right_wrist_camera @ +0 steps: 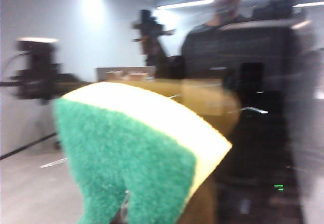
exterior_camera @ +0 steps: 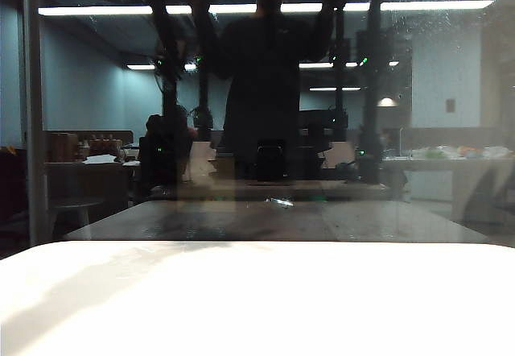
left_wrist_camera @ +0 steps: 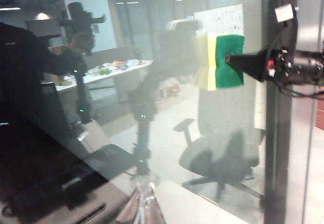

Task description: Reach upward to find where there is water on the glass, pick up the sponge from the table, dry the water, and finally place the sponge back on the table.

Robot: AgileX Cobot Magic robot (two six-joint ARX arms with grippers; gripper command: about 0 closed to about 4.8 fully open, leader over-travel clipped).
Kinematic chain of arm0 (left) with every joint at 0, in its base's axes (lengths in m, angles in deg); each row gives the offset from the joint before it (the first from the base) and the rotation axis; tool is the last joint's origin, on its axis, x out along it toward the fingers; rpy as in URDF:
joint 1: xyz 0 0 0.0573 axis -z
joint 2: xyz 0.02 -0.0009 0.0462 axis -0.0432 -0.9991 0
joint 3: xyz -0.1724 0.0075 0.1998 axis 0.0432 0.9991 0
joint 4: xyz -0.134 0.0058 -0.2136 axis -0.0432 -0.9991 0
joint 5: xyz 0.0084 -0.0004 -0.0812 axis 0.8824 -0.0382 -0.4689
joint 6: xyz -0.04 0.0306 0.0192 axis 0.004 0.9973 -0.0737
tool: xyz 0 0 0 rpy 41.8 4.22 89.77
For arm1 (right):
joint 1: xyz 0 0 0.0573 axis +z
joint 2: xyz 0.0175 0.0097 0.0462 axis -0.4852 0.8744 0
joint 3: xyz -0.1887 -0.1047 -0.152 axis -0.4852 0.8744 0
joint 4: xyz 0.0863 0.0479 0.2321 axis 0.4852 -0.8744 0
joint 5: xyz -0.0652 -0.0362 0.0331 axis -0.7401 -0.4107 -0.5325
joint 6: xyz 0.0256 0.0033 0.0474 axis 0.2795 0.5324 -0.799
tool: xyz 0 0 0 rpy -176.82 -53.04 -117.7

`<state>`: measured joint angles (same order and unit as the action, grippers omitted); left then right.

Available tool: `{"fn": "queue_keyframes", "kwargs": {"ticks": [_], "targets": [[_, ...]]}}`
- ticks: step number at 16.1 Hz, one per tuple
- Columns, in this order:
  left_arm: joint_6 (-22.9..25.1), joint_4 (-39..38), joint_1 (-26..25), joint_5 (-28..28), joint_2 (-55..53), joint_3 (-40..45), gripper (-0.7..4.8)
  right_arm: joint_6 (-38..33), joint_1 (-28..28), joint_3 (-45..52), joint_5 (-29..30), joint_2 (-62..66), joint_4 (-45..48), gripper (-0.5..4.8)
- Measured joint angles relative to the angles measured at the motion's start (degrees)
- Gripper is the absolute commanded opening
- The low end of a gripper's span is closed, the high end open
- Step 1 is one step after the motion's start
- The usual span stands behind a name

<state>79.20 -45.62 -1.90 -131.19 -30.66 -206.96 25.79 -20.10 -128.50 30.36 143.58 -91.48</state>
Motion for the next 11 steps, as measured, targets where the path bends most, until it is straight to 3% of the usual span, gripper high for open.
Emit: {"fn": "queue_keyframes", "kwargs": {"ticks": [8, 11], "targets": [[0.02, -0.02, 0.02, 0.00, 0.00, 0.00, -0.05, -4.48, -21.51, -3.02, 4.57, -0.55, -4.57, -0.06], [0.02, -0.02, 0.02, 0.02, 0.00, 0.00, -0.05, -6.99, -27.02, -2.97, 7.04, -0.98, -5.38, -0.06]]}}
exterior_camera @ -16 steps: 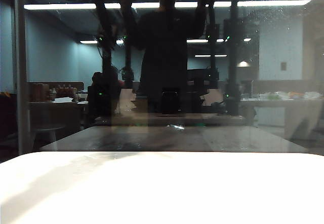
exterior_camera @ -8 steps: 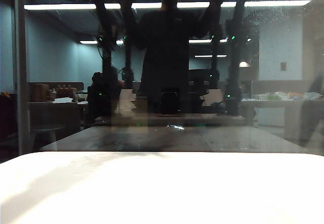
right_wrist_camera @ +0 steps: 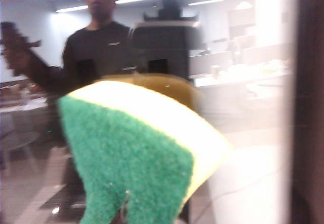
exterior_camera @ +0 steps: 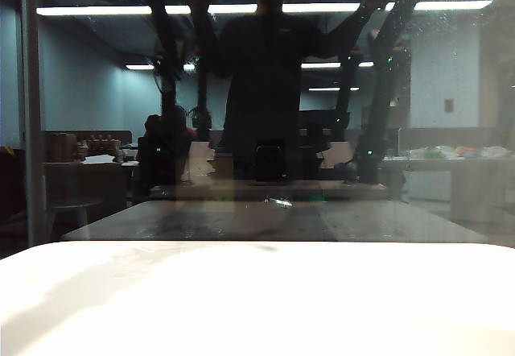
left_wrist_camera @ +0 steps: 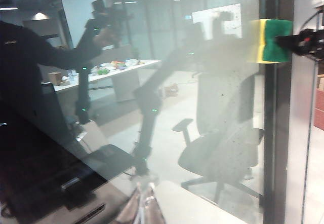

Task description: Reach upward to find where there is water on the glass, pick up the sponge from the table, dry the water, and finally place the sponge back on the table.

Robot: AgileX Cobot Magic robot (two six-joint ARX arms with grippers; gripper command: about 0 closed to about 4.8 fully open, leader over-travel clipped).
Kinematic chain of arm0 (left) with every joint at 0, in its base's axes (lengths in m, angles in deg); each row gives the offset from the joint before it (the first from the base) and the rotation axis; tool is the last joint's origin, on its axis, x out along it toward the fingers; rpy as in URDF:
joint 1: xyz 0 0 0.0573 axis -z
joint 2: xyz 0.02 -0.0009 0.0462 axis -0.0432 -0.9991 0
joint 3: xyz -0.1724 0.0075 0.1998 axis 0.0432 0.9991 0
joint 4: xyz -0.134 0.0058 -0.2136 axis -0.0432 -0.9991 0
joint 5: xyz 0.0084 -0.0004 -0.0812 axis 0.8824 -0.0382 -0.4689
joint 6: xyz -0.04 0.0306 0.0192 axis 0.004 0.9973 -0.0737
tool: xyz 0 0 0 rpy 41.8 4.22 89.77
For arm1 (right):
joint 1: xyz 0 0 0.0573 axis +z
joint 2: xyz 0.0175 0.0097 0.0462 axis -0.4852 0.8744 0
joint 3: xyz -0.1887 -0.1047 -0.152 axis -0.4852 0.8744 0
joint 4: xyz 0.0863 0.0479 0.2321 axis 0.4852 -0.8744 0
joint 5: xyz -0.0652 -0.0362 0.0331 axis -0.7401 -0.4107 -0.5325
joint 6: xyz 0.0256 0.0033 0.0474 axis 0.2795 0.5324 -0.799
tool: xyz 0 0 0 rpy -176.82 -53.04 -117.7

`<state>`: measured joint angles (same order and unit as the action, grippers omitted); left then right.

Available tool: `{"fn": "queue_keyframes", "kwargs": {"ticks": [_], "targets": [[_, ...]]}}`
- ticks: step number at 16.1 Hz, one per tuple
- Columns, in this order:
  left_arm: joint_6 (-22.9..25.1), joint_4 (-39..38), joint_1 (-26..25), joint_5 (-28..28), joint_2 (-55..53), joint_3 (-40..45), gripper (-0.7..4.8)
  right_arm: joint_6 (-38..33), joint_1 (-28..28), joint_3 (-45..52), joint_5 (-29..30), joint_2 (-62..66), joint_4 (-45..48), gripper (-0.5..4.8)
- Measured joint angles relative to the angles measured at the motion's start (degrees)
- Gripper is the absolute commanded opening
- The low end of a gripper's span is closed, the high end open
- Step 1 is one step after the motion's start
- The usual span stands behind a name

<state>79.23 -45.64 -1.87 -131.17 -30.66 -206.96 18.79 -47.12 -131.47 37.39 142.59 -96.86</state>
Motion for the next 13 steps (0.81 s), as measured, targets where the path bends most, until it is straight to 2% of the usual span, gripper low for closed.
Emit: {"fn": "queue_keyframes", "kwargs": {"ticks": [4, 8, 13], "targets": [[0.00, 0.00, -0.04, 0.02, 0.00, 0.00, -0.05, -0.20, 1.60, 0.00, 0.07, -0.17, -0.72, -0.06], [0.00, 0.02, -0.04, 0.00, 0.02, 0.00, -0.05, 0.90, 9.44, 0.00, -0.13, -0.15, -0.70, -0.06], [0.00, 0.04, -0.04, 0.00, 0.02, 0.00, -0.05, 3.37, 22.14, -0.28, -2.16, 2.60, 0.26, -0.06]]}}
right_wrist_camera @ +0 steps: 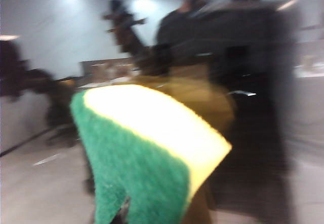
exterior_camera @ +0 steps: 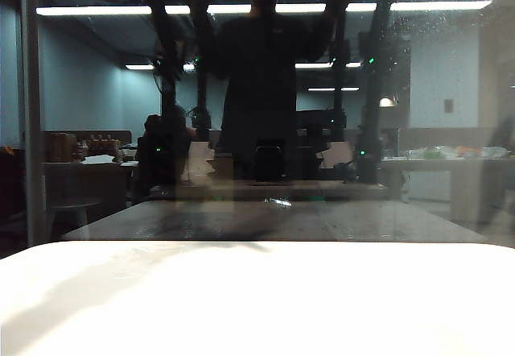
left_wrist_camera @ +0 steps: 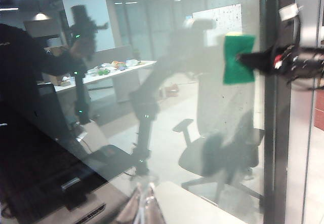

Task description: Reach upward to find where there is water on the glass, pick up the sponge from the table, dry the water, and finally place the sponge back on the table.

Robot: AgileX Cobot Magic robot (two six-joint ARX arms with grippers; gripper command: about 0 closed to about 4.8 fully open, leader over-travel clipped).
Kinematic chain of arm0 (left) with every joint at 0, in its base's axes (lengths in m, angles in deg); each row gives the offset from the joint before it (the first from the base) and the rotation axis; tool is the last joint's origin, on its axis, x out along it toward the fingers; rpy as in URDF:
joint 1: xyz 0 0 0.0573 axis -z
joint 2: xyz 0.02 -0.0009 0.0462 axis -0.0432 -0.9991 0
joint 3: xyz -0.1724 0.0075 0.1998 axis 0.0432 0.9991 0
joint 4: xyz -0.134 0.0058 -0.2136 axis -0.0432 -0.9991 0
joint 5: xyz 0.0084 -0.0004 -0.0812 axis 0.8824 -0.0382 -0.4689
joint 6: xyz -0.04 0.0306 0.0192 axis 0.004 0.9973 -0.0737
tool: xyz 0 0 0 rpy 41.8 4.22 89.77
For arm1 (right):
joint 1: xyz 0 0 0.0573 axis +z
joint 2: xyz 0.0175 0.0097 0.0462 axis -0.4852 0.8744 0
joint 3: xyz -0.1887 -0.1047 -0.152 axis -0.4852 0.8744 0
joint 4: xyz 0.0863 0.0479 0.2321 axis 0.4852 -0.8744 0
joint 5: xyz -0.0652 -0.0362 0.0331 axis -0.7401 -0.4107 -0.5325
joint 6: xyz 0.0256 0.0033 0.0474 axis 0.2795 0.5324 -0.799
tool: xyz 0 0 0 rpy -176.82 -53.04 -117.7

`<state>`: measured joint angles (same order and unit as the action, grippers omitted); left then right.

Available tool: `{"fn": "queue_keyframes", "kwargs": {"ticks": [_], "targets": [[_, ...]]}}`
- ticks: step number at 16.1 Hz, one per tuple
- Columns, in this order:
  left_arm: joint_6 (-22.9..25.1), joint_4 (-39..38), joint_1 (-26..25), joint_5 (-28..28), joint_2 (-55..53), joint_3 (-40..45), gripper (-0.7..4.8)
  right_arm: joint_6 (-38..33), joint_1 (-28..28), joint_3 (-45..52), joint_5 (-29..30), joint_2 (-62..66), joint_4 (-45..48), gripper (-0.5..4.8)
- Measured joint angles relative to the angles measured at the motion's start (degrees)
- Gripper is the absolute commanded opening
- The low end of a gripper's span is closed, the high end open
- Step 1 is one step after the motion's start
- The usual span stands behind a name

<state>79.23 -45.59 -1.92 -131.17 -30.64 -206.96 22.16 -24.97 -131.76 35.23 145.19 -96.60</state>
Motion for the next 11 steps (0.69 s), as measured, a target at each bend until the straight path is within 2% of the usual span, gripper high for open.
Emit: {"fn": "queue_keyframes", "kwargs": {"ticks": [5, 7, 9, 11], "targets": [[0.00, 0.04, 0.00, 0.00, 0.00, 0.00, -0.05, 1.66, 10.95, -0.35, 0.33, 4.90, 0.92, -0.06], [0.00, 0.42, 0.00, -0.02, -0.02, 0.00, -0.05, 4.98, 14.05, -0.28, -2.93, 5.97, -0.44, -0.06], [0.00, 0.48, 0.00, 0.00, 0.00, 0.00, -0.05, 6.12, 14.19, -0.28, -3.87, 5.90, -1.38, -0.06], [0.00, 0.59, 0.00, 1.55, 0.00, 0.00, -0.05, 6.88, 12.48, -0.20, -2.36, 5.49, -2.29, -0.06]]}}
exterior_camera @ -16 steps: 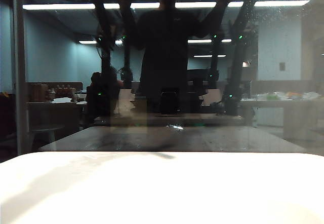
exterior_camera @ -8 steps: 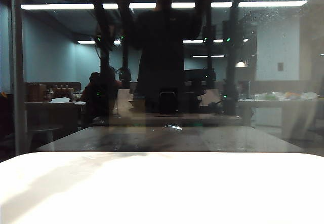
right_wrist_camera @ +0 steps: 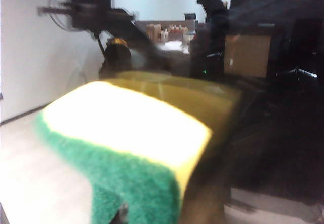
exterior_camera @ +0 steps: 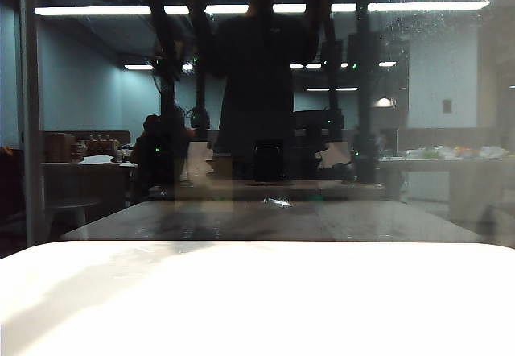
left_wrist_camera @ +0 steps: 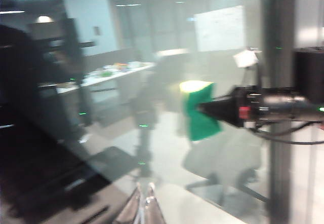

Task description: Reach upward to find where there is water on the glass, pick up the sponge from the table, dry the water, and finally place the sponge back on the table.

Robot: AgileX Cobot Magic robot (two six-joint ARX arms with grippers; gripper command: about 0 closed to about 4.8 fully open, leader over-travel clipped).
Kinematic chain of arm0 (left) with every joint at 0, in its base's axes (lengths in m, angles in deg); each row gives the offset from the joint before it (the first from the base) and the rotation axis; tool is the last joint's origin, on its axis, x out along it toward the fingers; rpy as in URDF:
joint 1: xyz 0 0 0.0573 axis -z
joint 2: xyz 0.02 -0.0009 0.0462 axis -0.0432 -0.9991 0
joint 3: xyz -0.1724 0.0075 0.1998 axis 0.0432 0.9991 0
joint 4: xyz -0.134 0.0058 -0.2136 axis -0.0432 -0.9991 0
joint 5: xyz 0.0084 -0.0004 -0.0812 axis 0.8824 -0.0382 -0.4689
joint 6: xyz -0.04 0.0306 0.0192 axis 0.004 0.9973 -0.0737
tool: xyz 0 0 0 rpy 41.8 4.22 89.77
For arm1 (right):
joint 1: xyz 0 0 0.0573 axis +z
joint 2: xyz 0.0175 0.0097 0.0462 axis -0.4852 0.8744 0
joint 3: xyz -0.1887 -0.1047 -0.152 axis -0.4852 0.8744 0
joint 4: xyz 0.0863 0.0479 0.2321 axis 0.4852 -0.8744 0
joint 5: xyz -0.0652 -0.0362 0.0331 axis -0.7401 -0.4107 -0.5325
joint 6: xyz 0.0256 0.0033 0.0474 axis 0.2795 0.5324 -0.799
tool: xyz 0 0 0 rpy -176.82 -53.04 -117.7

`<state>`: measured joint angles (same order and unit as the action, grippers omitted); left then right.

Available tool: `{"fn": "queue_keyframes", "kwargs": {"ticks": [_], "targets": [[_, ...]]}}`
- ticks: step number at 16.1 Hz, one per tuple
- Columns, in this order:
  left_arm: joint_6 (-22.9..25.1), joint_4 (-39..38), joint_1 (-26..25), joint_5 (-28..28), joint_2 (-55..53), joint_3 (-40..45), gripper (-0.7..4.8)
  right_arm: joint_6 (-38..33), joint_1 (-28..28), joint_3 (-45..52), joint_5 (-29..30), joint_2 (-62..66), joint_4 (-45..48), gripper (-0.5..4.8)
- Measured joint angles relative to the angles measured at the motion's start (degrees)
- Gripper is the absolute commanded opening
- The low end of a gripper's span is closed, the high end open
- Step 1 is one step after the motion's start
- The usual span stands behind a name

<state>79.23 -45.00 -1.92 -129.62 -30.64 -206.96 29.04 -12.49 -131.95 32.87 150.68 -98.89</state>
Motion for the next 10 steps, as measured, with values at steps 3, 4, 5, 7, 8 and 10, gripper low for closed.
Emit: {"fn": "queue_keyframes", "kwargs": {"ticks": [3, 4, 5, 7, 8, 10], "targets": [[0.00, 0.04, 0.00, 0.72, 0.00, 0.00, -0.05, 2.51, -3.08, 0.09, -0.31, -1.20, -4.59, -0.06], [0.00, 0.07, 0.00, 0.72, 0.00, 0.00, -0.05, 3.26, -4.68, 0.07, -0.13, -1.60, -6.54, -0.06], [0.00, 0.04, 0.00, 0.83, -0.02, 0.00, -0.05, 3.52, -7.23, 0.00, 0.68, -2.05, -8.81, -0.06], [0.00, 0.07, 0.00, 0.92, -0.02, 0.00, -0.05, 3.76, -12.20, 0.02, 1.62, -3.17, -12.02, -0.06], [0.00, 0.07, 0.00, 0.92, -0.02, 0.00, -0.05, 3.80, -16.41, 0.26, 1.09, -4.28, -13.18, -0.06], [0.00, 0.07, 0.00, 0.92, -0.02, 0.00, -0.06, 3.80, -22.14, 0.31, -1.64, -5.55, -13.07, -0.06]]}}
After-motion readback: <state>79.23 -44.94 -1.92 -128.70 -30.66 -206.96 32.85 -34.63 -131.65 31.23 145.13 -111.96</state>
